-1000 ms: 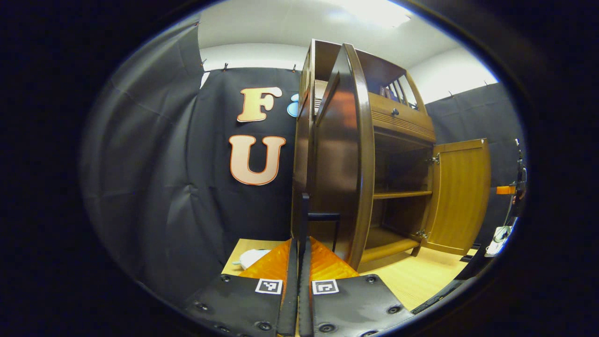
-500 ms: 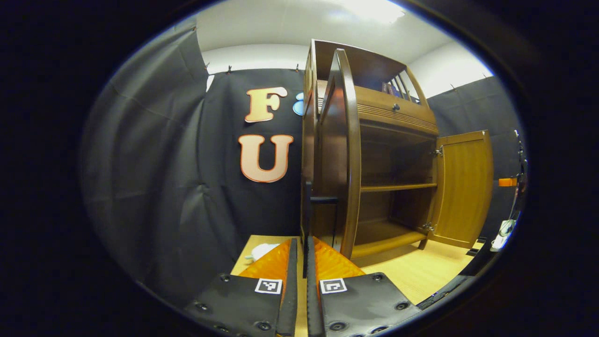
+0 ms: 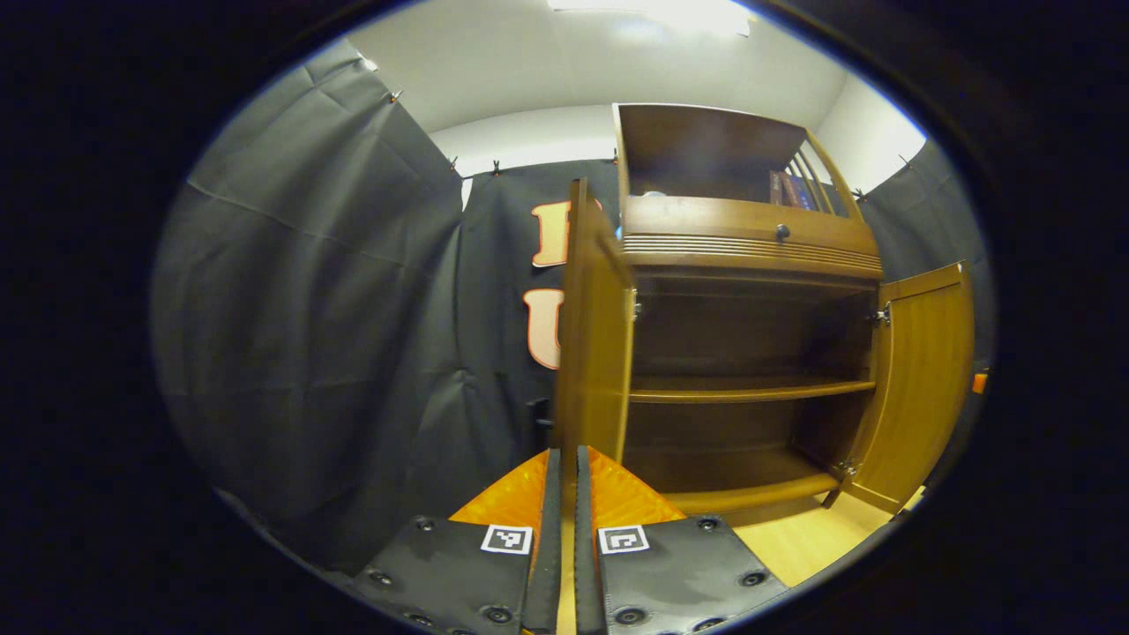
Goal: Open the right door of the double-door shoe cabinet with the right hand, and open the left door with the left hand.
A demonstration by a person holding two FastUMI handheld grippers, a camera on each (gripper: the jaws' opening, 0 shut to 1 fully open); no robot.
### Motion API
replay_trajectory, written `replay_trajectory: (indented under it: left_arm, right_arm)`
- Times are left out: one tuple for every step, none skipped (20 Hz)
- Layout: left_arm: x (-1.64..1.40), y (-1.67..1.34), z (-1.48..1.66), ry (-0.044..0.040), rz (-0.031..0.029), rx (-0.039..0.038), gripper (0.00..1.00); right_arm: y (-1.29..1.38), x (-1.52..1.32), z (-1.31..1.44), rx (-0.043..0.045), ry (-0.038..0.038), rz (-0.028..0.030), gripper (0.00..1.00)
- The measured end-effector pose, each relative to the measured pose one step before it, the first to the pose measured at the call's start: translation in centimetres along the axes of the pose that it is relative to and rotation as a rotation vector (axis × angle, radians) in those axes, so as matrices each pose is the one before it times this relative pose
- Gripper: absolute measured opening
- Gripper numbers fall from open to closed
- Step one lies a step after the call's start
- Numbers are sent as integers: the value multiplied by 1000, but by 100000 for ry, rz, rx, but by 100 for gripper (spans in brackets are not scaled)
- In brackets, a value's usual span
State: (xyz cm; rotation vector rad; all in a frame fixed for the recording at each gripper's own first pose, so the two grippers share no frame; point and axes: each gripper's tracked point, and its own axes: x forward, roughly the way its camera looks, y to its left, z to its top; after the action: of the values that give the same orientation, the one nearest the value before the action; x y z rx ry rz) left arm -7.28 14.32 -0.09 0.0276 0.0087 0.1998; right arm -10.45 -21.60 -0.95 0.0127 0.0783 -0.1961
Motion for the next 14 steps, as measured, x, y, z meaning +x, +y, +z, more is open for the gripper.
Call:
replay_trajectory:
  left_arm:
    - [-275, -1597, 176, -464, -217, -1199, 14]
    - [-308, -1452, 122, -420, -855, -1916, 13]
    - [-277, -1206, 8, -240, -668, -672, 13]
    - [-121, -857, -123, -28, -335, 1550, 14]
    - [-28, -741, 43, -639, -306, 2513, 19]
    - [-49, -565, 280, -848, -138, 2286, 29]
    - [-3, -601, 337, -1135, -637, 1368, 35]
    - [22, -777, 99, -492, -1305, 137, 49]
    - [34, -508, -157, 356, -308, 413, 55]
    - [-73, -74, -145, 228, 298, 699, 61]
    - [-51, -93, -91, -114, 836, 330, 67]
    - [17, -186, -40, 48, 256, -240, 72]
    - [98, -411, -146, 340, -441, -811, 77]
    - [38, -337, -500, 1522, -1207, -751, 83]
  right_arm:
    - [115, -22, -209, -693, -40, 772, 93]
    - [317, 62, -247, -61, 202, 1416, 93]
    - [255, -13, -259, 446, 177, 1314, 96]
    - [146, 46, -254, 625, 153, 1196, 93]
    - [7, 14, -274, 522, 110, 649, 93]
    - [-37, -38, -181, 496, -155, 548, 93]
    - [40, 32, -213, 407, 49, 561, 93]
    - [-79, 103, -250, 420, 209, 496, 93]
    - [-47, 41, -143, 453, 145, 488, 93]
    - [-62, -21, -30, 425, 48, 580, 93]
    - [-90, -9, 68, 378, -78, 467, 93]
    - [-78, 25, 170, 220, -227, 279, 93]
    - [-91, -10, 222, 240, -421, 206, 93]
    - [-67, -25, 190, 79, -343, 77, 93]
